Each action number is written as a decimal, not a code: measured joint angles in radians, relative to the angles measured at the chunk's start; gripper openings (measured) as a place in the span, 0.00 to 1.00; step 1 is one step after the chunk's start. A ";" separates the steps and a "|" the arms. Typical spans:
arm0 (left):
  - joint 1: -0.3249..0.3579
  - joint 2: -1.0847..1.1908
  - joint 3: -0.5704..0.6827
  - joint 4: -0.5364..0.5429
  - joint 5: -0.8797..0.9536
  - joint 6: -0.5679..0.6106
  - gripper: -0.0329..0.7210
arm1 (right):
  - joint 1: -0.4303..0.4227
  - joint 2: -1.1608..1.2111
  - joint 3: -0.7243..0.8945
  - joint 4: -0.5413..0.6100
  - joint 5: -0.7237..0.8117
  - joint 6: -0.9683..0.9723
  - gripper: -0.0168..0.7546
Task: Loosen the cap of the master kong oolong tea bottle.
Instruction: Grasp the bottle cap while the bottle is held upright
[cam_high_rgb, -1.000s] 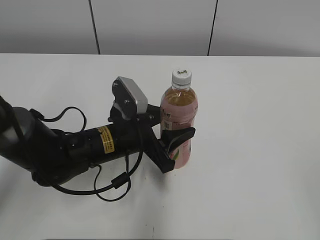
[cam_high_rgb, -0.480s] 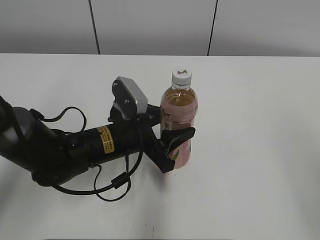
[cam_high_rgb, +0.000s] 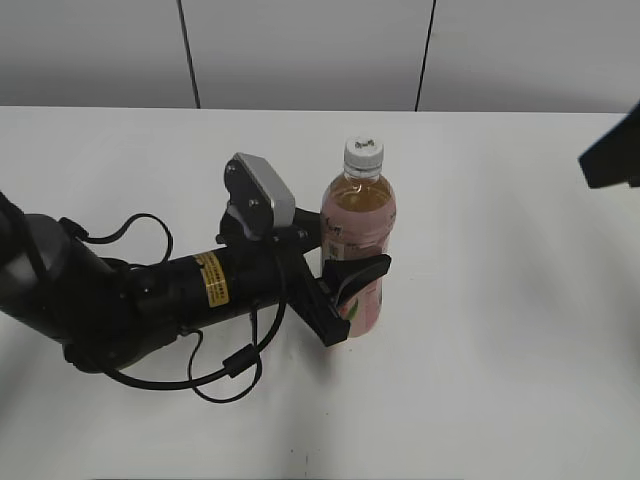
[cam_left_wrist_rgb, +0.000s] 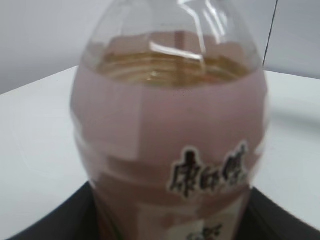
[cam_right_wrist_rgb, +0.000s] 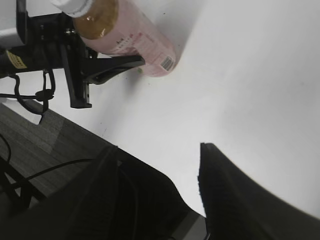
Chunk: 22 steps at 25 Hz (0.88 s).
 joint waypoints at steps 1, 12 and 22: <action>0.000 0.000 0.000 0.000 0.000 0.000 0.56 | 0.033 0.040 -0.049 -0.019 0.010 0.017 0.53; 0.000 0.000 0.000 0.000 0.000 0.000 0.56 | 0.473 0.461 -0.602 -0.371 0.061 0.438 0.53; 0.000 0.000 0.000 0.000 -0.001 0.000 0.56 | 0.536 0.592 -0.700 -0.426 0.065 0.570 0.52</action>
